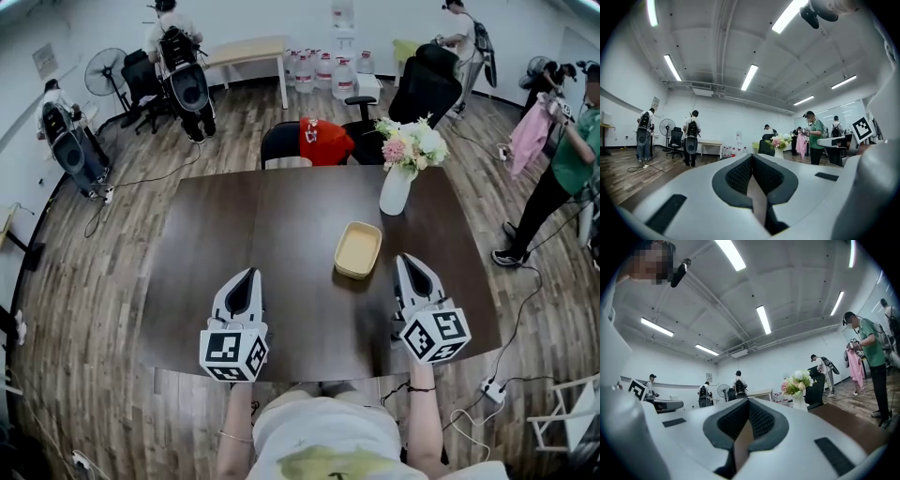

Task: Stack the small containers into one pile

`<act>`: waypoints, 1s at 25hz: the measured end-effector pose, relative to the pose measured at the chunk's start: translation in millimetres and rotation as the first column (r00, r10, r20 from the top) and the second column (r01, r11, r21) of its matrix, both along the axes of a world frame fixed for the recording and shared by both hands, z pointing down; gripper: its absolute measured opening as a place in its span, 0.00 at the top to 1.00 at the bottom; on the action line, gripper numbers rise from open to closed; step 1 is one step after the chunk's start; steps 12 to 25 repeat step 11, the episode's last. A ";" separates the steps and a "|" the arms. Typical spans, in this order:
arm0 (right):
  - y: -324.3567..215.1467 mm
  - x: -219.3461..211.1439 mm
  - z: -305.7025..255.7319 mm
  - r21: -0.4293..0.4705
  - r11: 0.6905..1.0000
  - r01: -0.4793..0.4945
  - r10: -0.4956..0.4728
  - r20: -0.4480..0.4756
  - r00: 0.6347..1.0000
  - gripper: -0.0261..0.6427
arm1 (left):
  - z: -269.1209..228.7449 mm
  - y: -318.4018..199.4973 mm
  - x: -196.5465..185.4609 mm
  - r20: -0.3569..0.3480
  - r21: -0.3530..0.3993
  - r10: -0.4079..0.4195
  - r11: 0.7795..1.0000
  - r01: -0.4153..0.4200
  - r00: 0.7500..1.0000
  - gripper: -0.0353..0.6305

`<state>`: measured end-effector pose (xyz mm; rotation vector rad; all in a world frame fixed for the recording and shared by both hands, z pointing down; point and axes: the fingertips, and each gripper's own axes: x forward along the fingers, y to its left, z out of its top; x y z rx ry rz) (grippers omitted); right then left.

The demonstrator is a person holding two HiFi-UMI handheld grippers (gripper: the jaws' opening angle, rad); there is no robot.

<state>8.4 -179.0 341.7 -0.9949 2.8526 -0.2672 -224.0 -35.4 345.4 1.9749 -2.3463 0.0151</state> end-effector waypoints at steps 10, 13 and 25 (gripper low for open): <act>-3.3 5.7 4.8 0.005 1.000 -0.019 0.019 -0.023 1.000 0.93 | 1.8 -2.3 4.4 0.014 -0.015 -0.005 1.000 0.005 1.000 0.91; -3.5 6.3 5.1 0.006 1.000 -0.021 0.021 -0.024 0.999 0.93 | 2.1 -2.3 4.7 0.019 -0.018 -0.007 1.000 0.007 1.000 0.91; -3.5 6.3 5.1 0.006 1.000 -0.021 0.021 -0.024 0.999 0.93 | 2.1 -2.3 4.7 0.019 -0.018 -0.007 1.000 0.007 1.000 0.91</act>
